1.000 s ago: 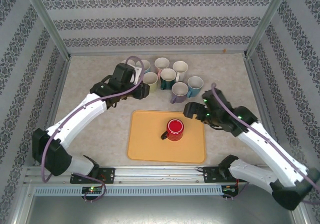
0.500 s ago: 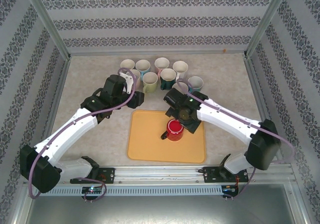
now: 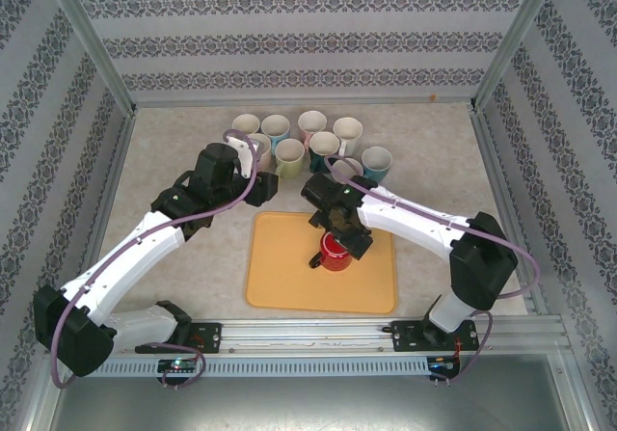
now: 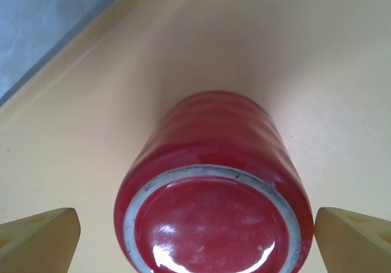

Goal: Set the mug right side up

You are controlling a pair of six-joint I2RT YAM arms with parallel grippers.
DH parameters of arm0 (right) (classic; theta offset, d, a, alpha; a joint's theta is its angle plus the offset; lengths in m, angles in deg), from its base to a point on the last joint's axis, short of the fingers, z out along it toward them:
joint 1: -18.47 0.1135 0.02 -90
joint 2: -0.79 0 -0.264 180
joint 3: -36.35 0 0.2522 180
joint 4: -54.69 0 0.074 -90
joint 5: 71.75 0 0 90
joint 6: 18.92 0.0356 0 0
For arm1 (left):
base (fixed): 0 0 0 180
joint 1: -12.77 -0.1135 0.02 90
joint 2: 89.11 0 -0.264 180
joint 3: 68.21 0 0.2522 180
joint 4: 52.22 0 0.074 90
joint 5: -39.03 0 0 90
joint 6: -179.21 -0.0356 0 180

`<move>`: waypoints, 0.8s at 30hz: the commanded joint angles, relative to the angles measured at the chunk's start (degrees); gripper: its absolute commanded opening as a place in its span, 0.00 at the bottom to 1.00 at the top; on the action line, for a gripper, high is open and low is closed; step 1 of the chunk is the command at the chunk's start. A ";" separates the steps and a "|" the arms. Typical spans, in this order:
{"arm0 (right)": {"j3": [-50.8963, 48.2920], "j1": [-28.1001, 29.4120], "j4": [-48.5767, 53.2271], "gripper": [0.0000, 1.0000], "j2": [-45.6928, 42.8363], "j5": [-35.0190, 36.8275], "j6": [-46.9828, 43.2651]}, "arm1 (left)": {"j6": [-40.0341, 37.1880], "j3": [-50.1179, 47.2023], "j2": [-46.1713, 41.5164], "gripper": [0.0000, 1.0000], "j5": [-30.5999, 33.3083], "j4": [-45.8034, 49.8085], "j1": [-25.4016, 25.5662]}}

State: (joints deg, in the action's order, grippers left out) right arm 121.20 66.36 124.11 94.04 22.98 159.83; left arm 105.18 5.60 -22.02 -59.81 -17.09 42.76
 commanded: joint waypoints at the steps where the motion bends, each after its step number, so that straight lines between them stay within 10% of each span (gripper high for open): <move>1: -1.33 0.59 -1.11 0.98 1.50 -0.94 1.58 | 0.11 -0.54 -1.24 0.49 -0.39 -1.98 0.44; 24: -5.95 0.44 -7.75 0.88 5.04 -1.45 0.05 | -0.68 -0.99 -0.43 0.49 0.19 -2.27 0.56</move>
State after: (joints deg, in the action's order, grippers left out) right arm 116.09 66.36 117.23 99.31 21.61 159.79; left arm 105.13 5.12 -22.21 -59.77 -17.12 42.81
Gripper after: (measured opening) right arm 0.899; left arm 0.493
